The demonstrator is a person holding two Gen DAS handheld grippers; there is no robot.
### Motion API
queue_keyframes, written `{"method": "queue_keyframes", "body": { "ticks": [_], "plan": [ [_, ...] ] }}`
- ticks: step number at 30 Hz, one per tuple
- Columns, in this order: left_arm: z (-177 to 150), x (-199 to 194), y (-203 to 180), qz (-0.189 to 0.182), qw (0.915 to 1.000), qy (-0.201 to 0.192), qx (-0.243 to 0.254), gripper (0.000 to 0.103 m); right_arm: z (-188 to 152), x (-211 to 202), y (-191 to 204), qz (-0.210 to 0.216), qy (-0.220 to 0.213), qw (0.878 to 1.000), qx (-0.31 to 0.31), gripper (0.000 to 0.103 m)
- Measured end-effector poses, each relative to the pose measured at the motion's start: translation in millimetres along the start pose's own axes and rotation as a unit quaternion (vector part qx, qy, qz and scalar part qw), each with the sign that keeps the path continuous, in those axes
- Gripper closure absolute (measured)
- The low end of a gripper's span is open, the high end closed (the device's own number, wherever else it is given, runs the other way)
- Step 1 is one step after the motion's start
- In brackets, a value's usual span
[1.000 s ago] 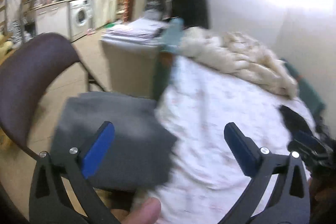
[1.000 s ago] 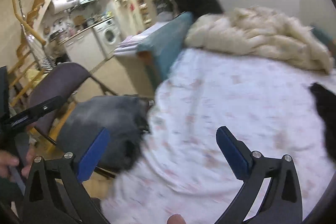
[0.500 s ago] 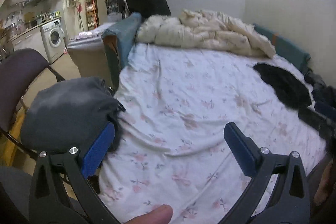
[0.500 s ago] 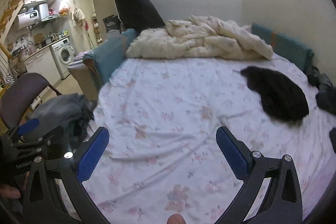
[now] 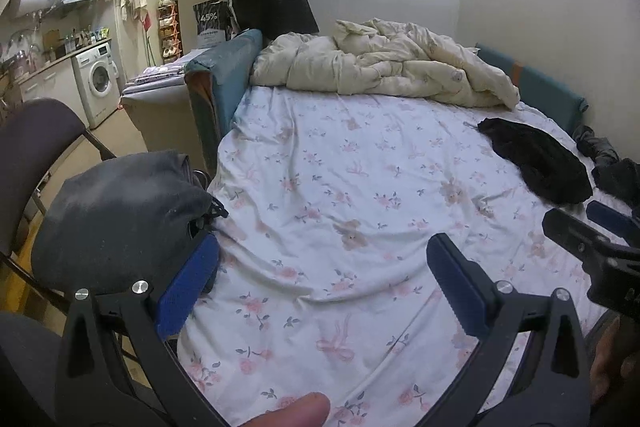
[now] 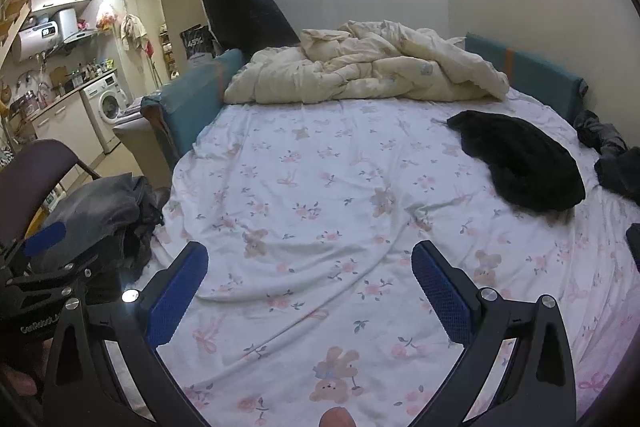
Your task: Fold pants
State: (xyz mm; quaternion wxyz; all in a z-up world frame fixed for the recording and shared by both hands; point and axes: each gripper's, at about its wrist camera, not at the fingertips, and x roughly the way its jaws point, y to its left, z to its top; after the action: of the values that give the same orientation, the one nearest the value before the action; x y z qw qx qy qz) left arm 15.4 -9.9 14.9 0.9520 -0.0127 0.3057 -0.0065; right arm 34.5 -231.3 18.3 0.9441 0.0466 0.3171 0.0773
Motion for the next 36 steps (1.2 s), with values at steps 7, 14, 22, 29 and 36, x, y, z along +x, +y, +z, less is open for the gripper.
{"method": "queue_keyframes", "body": {
  "ticks": [7, 14, 22, 29, 36],
  "plan": [
    [-1, -1, 3, 0.001, 1.0, 0.003, -0.001, 0.0, -4, 6, -5, -0.02, 0.007, 1.0, 0.009, 0.0],
    [-3, 1, 4, 0.008, 0.9999, 0.011, -0.003, 0.0, -4, 8, -5, -0.017, 0.009, 1.0, 0.004, 0.0],
    [-3, 4, 7, 0.01, 0.9997, 0.017, -0.013, 0.0, -5, 10, -5, -0.015, 0.014, 1.0, 0.005, 0.0],
    [-1, 6, 10, 0.008, 0.9995, 0.019, -0.024, 0.0, -5, 10, -5, -0.018, 0.009, 1.0, 0.001, 0.0],
    [-1, 5, 10, 0.009, 0.9995, 0.017, -0.024, 0.0, -5, 10, -5, -0.017, 0.009, 1.0, 0.001, 0.0]
  ]
}}
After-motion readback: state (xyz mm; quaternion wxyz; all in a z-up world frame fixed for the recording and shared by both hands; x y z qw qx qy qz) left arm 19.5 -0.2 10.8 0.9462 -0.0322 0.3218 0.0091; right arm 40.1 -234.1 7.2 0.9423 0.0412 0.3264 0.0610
